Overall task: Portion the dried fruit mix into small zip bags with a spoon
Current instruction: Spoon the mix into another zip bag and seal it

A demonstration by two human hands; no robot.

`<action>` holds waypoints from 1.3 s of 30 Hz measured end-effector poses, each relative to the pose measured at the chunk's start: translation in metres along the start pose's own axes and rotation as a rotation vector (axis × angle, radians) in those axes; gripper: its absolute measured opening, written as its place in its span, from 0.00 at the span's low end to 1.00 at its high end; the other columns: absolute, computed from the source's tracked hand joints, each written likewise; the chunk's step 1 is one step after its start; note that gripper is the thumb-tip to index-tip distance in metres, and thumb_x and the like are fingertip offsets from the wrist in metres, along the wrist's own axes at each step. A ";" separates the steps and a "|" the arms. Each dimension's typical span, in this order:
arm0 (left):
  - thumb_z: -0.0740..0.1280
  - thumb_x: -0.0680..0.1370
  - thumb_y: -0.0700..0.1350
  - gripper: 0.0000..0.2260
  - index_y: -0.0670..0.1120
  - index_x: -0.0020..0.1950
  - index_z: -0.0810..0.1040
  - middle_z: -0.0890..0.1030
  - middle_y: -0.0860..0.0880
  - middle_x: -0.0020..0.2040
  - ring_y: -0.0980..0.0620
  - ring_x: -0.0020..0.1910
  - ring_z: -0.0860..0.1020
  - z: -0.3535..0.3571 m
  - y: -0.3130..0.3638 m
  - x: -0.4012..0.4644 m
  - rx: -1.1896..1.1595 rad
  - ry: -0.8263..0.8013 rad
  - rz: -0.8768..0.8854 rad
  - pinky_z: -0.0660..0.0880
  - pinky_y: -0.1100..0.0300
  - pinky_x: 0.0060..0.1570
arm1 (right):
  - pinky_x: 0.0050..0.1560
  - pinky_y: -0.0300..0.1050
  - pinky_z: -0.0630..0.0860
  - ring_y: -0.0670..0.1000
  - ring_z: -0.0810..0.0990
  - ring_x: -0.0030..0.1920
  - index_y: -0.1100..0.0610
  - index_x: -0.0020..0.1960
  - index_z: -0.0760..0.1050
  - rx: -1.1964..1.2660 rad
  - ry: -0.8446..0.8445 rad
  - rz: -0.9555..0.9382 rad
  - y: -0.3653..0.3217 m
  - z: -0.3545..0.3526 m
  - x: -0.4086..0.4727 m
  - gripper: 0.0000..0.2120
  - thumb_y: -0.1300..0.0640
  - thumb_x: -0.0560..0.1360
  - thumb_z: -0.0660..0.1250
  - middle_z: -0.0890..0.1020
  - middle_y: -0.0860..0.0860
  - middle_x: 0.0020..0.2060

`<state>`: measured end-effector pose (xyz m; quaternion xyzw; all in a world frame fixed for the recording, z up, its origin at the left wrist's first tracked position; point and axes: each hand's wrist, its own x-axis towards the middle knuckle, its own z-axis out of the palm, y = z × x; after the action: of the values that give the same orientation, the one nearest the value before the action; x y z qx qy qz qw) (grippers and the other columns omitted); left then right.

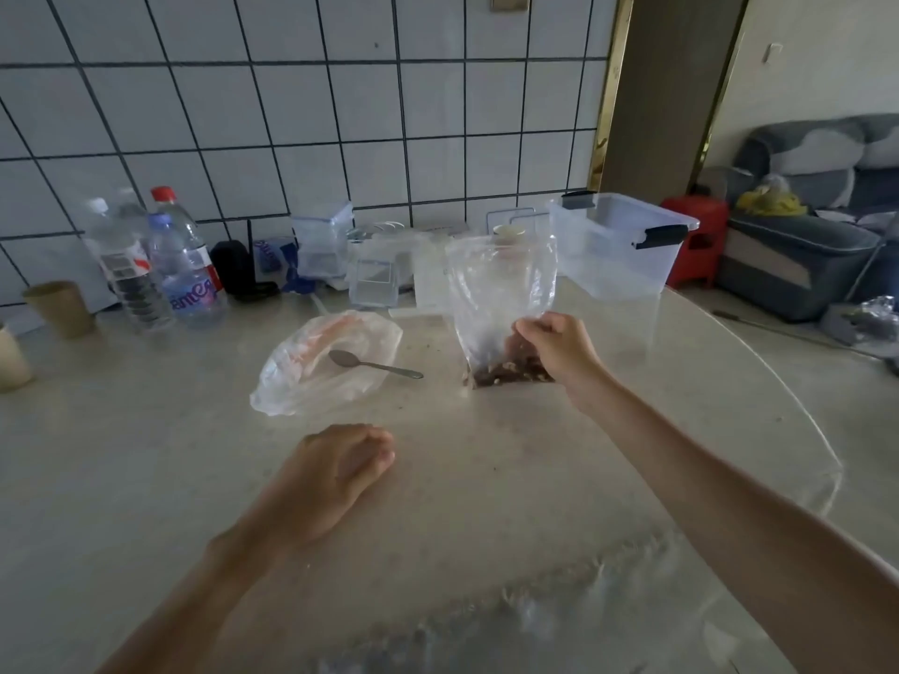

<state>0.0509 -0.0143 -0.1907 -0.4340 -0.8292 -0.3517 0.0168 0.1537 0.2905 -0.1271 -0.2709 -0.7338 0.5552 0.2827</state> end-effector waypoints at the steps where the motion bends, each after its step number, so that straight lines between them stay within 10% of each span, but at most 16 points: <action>1: 0.69 0.79 0.58 0.13 0.55 0.59 0.86 0.84 0.62 0.58 0.67 0.59 0.80 0.001 -0.002 -0.003 -0.019 0.006 0.001 0.74 0.68 0.62 | 0.45 0.48 0.77 0.55 0.85 0.40 0.57 0.35 0.82 -0.045 0.004 0.016 0.004 -0.001 0.005 0.13 0.58 0.79 0.68 0.88 0.56 0.38; 5: 0.66 0.78 0.59 0.16 0.54 0.59 0.86 0.84 0.61 0.61 0.68 0.62 0.79 0.001 -0.002 -0.006 -0.117 -0.005 -0.046 0.73 0.70 0.64 | 0.39 0.45 0.71 0.52 0.77 0.35 0.53 0.33 0.74 -0.159 0.059 0.003 0.016 0.001 0.018 0.13 0.60 0.75 0.70 0.84 0.55 0.35; 8: 0.66 0.78 0.58 0.15 0.53 0.57 0.87 0.86 0.61 0.56 0.66 0.58 0.82 -0.001 0.001 -0.005 -0.186 0.040 -0.076 0.75 0.69 0.61 | 0.41 0.43 0.69 0.52 0.78 0.43 0.56 0.49 0.78 -0.222 0.153 -0.028 0.013 -0.003 0.019 0.05 0.58 0.75 0.72 0.80 0.51 0.43; 11: 0.68 0.81 0.51 0.11 0.48 0.57 0.87 0.87 0.57 0.55 0.63 0.57 0.83 -0.003 0.004 -0.006 -0.238 0.055 -0.105 0.77 0.62 0.64 | 0.50 0.40 0.69 0.50 0.79 0.52 0.59 0.66 0.75 -0.275 0.230 -0.113 0.011 -0.016 0.007 0.20 0.55 0.77 0.72 0.82 0.51 0.55; 20: 0.68 0.83 0.50 0.11 0.49 0.61 0.85 0.86 0.61 0.57 0.66 0.60 0.81 -0.012 0.013 -0.015 -0.289 0.031 -0.051 0.73 0.74 0.58 | 0.53 0.42 0.78 0.49 0.84 0.49 0.58 0.53 0.82 -0.214 0.015 -0.448 0.011 -0.014 -0.064 0.03 0.61 0.79 0.71 0.86 0.52 0.48; 27: 0.68 0.84 0.48 0.11 0.48 0.64 0.84 0.85 0.59 0.61 0.63 0.63 0.80 -0.031 0.000 -0.003 -0.302 -0.148 -0.166 0.73 0.67 0.66 | 0.58 0.40 0.79 0.43 0.85 0.51 0.61 0.57 0.83 -0.290 -0.312 -0.072 0.010 -0.021 -0.094 0.07 0.65 0.81 0.69 0.87 0.51 0.51; 31: 0.69 0.84 0.44 0.09 0.50 0.62 0.84 0.85 0.61 0.58 0.65 0.60 0.81 -0.079 0.029 -0.011 -0.274 -0.306 -0.276 0.73 0.69 0.63 | 0.61 0.58 0.81 0.51 0.86 0.53 0.61 0.56 0.83 -0.296 -0.242 0.181 -0.037 -0.055 -0.134 0.06 0.64 0.82 0.68 0.87 0.54 0.50; 39: 0.69 0.83 0.45 0.07 0.55 0.58 0.85 0.87 0.60 0.55 0.60 0.56 0.84 -0.142 0.121 -0.020 -0.442 -0.549 -0.417 0.75 0.71 0.56 | 0.53 0.54 0.84 0.50 0.87 0.51 0.54 0.54 0.83 -0.185 0.080 0.418 -0.139 -0.136 -0.216 0.09 0.64 0.82 0.66 0.88 0.48 0.47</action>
<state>0.1129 -0.0674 -0.0218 -0.3274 -0.7778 -0.3882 -0.3704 0.3888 0.1939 0.0135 -0.4637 -0.6975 0.5209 0.1644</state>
